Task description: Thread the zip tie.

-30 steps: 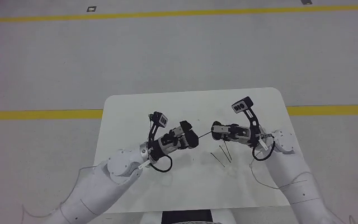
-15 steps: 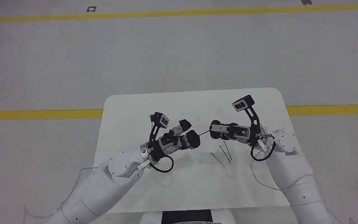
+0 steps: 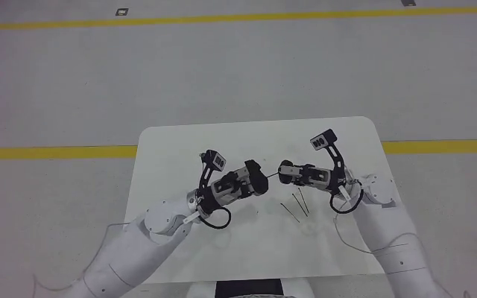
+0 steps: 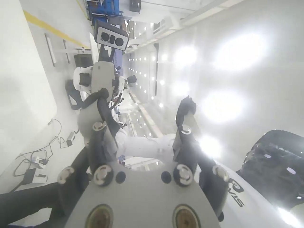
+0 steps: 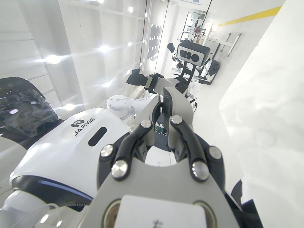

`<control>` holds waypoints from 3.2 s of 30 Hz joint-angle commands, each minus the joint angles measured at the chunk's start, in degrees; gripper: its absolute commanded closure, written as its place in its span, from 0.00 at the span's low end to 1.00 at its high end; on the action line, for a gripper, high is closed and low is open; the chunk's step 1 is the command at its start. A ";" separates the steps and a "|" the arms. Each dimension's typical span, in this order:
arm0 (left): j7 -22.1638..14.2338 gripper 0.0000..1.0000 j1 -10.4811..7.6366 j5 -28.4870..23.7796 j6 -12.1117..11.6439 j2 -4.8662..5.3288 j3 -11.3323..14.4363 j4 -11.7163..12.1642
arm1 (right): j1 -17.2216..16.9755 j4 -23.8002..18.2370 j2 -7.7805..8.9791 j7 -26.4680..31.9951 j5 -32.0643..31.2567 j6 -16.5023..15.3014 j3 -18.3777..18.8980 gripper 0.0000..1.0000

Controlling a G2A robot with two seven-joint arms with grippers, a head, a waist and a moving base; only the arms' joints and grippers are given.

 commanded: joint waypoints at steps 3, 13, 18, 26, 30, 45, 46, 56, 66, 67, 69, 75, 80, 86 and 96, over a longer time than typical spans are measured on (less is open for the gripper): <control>0.69 0.52 -0.11 1.83 1.18 -0.16 0.00 0.25 | 0.23 0.49 0.03 0.55 0.17 0.00 -0.01 1.00; 2.93 0.53 -0.08 5.61 3.43 -0.59 0.05 -0.34 | 0.87 1.14 0.20 1.57 -1.83 0.00 -1.02 1.00; 3.50 0.56 0.04 6.64 3.95 -0.74 -0.23 -0.45 | 1.35 1.68 0.40 1.32 -2.99 0.30 -1.83 1.00; 4.26 0.60 -0.30 9.07 6.23 -1.10 0.11 -0.17 | 1.85 2.25 0.79 1.22 -3.36 1.10 -2.73 1.00; 4.66 0.63 -0.75 9.79 7.44 -1.31 0.26 0.13 | 2.13 2.55 0.97 1.05 -3.72 1.53 -3.16 1.00; 4.82 0.84 -1.24 12.03 10.67 -1.84 0.43 0.30 | 2.66 3.12 1.61 0.02 -3.69 2.29 -4.16 1.00; 4.77 0.84 -1.32 12.19 10.94 -1.88 0.45 0.36 | 2.69 3.14 1.65 -0.02 -3.62 2.30 -4.23 1.00; 4.47 0.90 -1.67 13.40 12.26 -2.17 0.51 0.47 | 3.05 3.40 2.00 0.04 -3.35 2.41 -5.05 1.00; 4.34 0.97 -1.54 14.19 12.76 -2.44 0.56 0.58 | 3.20 3.55 2.36 -0.15 -2.96 2.13 -5.50 1.00; 4.33 0.95 -1.50 14.20 12.77 -2.47 0.54 0.61 | 3.21 3.54 2.41 -0.16 -2.90 2.12 -5.55 1.00; 4.34 0.95 -1.45 14.24 12.79 -2.52 0.50 0.67 | 3.22 3.52 2.47 -0.16 -2.82 2.08 -5.64 1.00; 4.16 0.96 -1.35 14.42 12.91 -2.66 0.46 0.81 | 3.28 3.53 2.66 -0.14 -2.50 1.95 -5.97 1.00; 3.94 1.00 -1.37 14.39 13.01 -2.80 0.41 0.91 | 3.39 3.66 2.83 -0.11 -2.20 1.84 -6.18 1.00; 3.97 1.00 -1.24 14.46 13.00 -2.94 0.32 0.98 | 3.45 3.69 2.99 0.05 -1.67 1.72 -6.47 1.00; 3.75 1.00 0.09 14.59 10.46 -2.76 -1.49 0.96 | 3.29 4.87 3.56 1.11 2.16 1.28 -4.40 0.00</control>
